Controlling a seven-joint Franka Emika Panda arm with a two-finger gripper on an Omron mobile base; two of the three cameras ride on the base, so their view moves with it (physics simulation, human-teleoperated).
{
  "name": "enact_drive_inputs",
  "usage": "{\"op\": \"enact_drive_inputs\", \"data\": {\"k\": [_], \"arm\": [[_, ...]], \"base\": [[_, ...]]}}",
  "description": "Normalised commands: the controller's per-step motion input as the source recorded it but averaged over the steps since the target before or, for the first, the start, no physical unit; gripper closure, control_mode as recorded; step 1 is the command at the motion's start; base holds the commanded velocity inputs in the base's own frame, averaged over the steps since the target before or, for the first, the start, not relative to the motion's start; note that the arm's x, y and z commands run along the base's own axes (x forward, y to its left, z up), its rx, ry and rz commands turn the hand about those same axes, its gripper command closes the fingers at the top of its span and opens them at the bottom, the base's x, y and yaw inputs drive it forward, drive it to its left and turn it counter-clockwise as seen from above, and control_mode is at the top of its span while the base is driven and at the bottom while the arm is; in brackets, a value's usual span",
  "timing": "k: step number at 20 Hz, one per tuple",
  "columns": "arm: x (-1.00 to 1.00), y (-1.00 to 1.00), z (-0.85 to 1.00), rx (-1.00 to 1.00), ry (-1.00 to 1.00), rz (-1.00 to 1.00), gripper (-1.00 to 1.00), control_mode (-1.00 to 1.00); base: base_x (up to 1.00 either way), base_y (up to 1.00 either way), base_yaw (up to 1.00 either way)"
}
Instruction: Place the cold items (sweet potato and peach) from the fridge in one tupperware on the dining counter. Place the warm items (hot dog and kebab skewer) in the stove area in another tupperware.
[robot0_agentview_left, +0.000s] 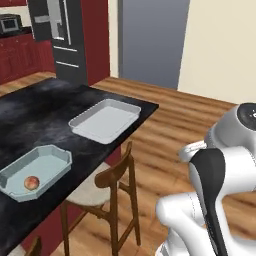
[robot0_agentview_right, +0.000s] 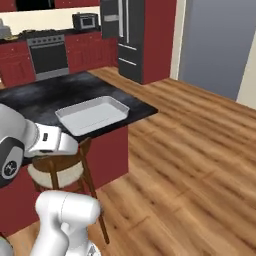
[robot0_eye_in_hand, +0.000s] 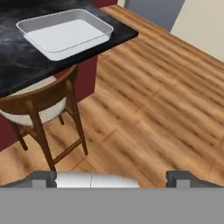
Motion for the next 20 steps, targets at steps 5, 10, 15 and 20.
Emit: {"op": "enact_drive_inputs", "data": {"k": [5,10,15,20], "arm": [[0.0,0.0,0.0,0.0,0.0,0.0,-1.0,1.0],[0.0,0.0,0.0,0.0,0.0,0.0,-1.0,1.0],[0.0,0.0,0.0,0.0,0.0,0.0,-1.0,1.0],[0.0,0.0,0.0,0.0,0.0,0.0,-1.0,1.0]], "base": [[0.8,-1.0,-0.09],[0.99,-1.0,0.0],[1.0,-1.0,0.0],[1.0,-0.98,0.02]]}}
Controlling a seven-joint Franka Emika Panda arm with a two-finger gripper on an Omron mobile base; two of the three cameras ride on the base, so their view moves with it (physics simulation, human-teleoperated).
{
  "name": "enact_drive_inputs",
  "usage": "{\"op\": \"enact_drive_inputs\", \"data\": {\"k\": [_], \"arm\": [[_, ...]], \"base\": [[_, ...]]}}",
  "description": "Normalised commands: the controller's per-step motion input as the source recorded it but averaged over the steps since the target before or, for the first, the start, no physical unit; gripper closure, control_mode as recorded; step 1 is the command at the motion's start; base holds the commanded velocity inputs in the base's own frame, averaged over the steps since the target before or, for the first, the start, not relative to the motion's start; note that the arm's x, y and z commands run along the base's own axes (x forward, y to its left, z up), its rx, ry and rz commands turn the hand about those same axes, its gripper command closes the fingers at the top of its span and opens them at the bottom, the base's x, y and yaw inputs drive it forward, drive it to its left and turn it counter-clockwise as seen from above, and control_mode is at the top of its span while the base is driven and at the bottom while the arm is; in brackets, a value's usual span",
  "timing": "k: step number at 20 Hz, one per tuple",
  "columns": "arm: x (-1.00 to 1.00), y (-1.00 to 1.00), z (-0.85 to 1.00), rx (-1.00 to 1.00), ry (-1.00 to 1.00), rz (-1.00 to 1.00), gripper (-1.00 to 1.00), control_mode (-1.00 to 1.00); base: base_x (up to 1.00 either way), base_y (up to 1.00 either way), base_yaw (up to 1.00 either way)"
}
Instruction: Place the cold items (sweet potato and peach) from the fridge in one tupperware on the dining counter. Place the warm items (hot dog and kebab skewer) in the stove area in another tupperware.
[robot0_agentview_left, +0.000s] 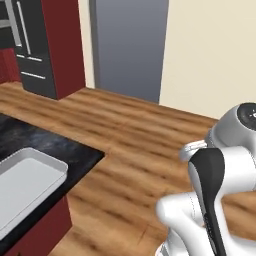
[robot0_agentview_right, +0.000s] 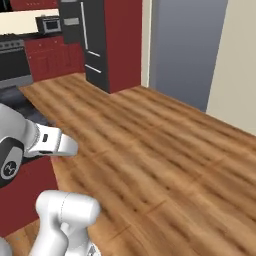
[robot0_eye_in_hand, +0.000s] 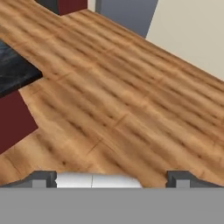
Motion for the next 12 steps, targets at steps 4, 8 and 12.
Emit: {"op": "enact_drive_inputs", "data": {"k": [4,8,12], "arm": [[0.0,0.0,0.0,0.0,0.0,0.0,-1.0,1.0],[0.0,0.0,0.0,0.0,0.0,0.0,-1.0,1.0],[0.0,0.0,0.0,0.0,0.0,0.0,-1.0,1.0]], "base": [[1.0,-0.91,0.06],[1.0,-0.77,0.12],[1.0,-0.56,0.27]]}}
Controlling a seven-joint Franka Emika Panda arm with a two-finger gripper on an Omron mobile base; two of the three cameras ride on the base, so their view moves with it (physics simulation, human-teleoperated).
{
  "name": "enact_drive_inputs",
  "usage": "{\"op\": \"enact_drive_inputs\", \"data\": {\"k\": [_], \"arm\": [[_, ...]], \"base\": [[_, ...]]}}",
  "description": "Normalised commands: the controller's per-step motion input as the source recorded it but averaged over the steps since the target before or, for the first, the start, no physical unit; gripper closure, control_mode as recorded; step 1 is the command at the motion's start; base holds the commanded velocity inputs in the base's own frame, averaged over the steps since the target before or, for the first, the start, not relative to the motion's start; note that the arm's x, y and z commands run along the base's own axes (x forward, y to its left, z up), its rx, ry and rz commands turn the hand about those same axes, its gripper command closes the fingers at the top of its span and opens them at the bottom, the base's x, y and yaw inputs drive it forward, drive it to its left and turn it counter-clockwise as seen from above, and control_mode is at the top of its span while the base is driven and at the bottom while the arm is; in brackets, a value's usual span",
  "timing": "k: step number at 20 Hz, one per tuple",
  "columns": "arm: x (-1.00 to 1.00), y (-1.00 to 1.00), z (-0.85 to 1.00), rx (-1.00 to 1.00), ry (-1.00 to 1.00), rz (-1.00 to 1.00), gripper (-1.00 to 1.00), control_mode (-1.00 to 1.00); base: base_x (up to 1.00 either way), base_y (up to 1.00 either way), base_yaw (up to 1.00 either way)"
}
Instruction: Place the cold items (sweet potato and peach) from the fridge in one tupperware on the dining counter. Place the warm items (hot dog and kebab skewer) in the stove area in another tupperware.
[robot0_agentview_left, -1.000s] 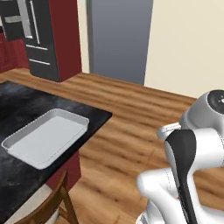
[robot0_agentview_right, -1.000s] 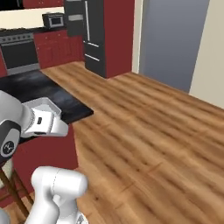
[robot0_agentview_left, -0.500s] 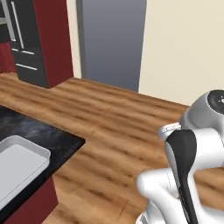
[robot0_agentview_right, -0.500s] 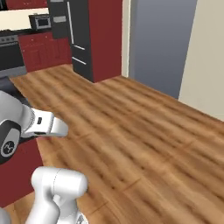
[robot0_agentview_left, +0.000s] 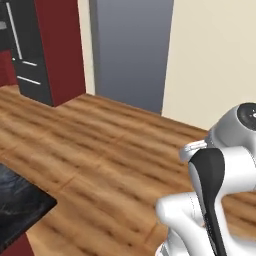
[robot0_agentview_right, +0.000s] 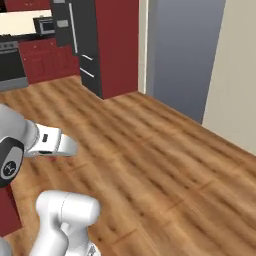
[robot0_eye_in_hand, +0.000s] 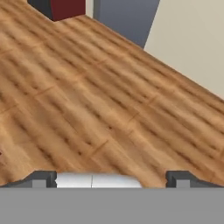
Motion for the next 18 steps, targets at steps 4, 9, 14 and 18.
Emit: {"op": "enact_drive_inputs", "data": {"k": [4,9,14,18], "arm": [[0.0,0.0,0.0,0.0,0.0,0.0,-1.0,1.0],[0.0,0.0,0.0,0.0,0.0,0.0,-1.0,1.0],[0.0,0.0,0.0,0.0,0.0,0.0,-1.0,1.0],[0.0,0.0,0.0,0.0,0.0,0.0,-1.0,1.0]], "base": [[1.0,-0.22,0.56],[1.0,-0.19,0.64],[1.0,-0.52,0.49],[1.0,-0.56,0.39]]}}
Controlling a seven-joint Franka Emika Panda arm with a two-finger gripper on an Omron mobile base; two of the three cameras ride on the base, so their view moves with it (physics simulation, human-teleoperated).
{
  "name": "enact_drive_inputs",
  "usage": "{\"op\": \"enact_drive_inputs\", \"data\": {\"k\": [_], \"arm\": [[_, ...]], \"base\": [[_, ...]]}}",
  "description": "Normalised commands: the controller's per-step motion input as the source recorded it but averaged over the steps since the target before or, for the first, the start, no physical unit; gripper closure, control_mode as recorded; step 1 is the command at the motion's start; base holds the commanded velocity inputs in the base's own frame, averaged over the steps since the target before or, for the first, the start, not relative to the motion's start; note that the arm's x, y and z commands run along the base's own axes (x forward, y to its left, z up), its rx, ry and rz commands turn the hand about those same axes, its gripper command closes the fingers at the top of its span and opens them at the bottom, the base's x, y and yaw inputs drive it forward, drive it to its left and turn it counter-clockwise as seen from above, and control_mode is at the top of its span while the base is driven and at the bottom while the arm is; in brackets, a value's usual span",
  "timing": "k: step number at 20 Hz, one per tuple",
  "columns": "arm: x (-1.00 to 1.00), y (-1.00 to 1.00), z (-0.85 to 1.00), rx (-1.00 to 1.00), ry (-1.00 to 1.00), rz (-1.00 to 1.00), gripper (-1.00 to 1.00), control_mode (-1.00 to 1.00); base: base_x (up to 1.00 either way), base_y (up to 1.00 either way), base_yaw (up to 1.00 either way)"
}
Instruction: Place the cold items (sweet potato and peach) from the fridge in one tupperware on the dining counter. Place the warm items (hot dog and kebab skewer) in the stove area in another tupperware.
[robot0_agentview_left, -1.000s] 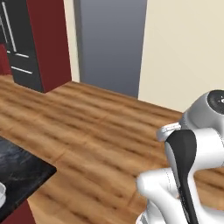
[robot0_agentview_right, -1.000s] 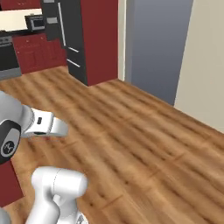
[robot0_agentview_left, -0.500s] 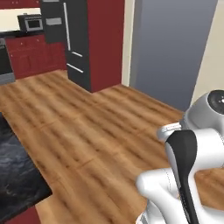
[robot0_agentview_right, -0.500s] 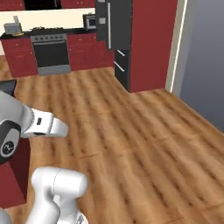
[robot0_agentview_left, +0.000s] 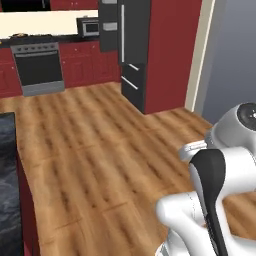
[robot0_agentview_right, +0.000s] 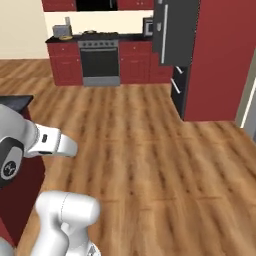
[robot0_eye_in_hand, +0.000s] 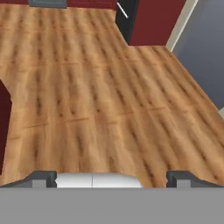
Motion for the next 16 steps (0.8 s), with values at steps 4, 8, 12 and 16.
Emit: {"op": "enact_drive_inputs", "data": {"k": [4,8,12,16], "arm": [[0.0,0.0,0.0,0.0,0.0,0.0,-1.0,1.0],[0.0,0.0,0.0,0.0,0.0,0.0,-1.0,1.0],[0.0,0.0,0.0,0.0,0.0,0.0,-1.0,1.0],[0.0,0.0,0.0,0.0,0.0,0.0,-1.0,1.0]], "base": [[1.0,-0.23,0.26],[1.0,-0.01,0.04],[1.0,0.12,-0.03],[1.0,0.38,-0.13]]}}
